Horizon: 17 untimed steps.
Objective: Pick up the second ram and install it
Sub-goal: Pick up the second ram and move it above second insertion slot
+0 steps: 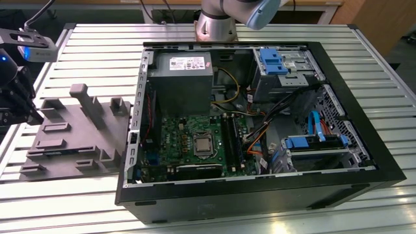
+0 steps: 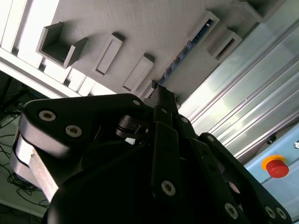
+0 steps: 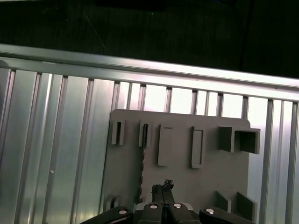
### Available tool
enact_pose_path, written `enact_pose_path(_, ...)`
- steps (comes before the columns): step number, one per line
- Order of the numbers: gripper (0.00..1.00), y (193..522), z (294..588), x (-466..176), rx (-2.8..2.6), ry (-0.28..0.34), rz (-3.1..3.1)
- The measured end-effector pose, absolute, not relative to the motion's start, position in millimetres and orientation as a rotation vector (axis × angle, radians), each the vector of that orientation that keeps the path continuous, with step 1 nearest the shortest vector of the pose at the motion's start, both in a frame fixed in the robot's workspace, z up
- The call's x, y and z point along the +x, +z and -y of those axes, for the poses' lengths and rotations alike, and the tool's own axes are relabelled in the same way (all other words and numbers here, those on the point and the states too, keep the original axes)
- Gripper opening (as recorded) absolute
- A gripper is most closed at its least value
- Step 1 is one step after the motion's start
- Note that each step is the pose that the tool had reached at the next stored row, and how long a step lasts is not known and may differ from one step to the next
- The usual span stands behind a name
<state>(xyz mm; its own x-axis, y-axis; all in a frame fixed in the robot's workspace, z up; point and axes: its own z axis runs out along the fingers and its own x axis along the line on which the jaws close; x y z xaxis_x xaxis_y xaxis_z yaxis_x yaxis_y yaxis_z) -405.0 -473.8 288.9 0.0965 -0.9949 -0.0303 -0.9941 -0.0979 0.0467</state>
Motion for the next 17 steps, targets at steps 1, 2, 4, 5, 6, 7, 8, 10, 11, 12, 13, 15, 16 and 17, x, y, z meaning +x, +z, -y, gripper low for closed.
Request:
enact_pose_path(1, 0.11, 288.4, 474.2, -405.0, 2.316, -0.084, 2.1)
enact_pose_path(2, 0.11, 288.1, 474.5, -405.1, 2.316, -0.084, 2.1)
enact_pose_path(4, 0.11, 287.3, 475.2, -405.0, 2.316, -0.084, 2.1)
enact_pose_path(5, 0.11, 286.9, 475.6, -405.0, 2.316, -0.084, 2.1)
enact_pose_path(6, 0.11, 286.6, 475.9, -405.0, 2.316, -0.084, 2.1)
enact_pose_path(7, 0.11, 286.2, 476.2, -405.1, 2.316, -0.084, 2.1)
enact_pose_path(8, 0.11, 285.8, 476.5, -405.1, 2.316, -0.084, 2.1)
enact_pose_path(10, 0.11, 285.2, 477.1, -405.1, 2.316, -0.084, 2.1)
enact_pose_path(11, 0.11, 284.8, 477.4, -405.1, 2.316, -0.084, 2.1)
enact_pose_path(12, 0.11, 284.5, 477.7, -405.1, 2.316, -0.084, 2.1)
enact_pose_path(13, 0.11, 284.2, 478.1, -405.1, 2.316, -0.084, 2.1)
enact_pose_path(15, 0.11, 283.6, 478.7, -405.1, 2.316, -0.084, 2.1)
enact_pose_path(16, 0.11, 283.2, 479.0, -405.1, 2.316, -0.084, 2.1)
enact_pose_path(17, 0.11, 282.9, 479.3, -405.1, 2.316, -0.084, 2.1)
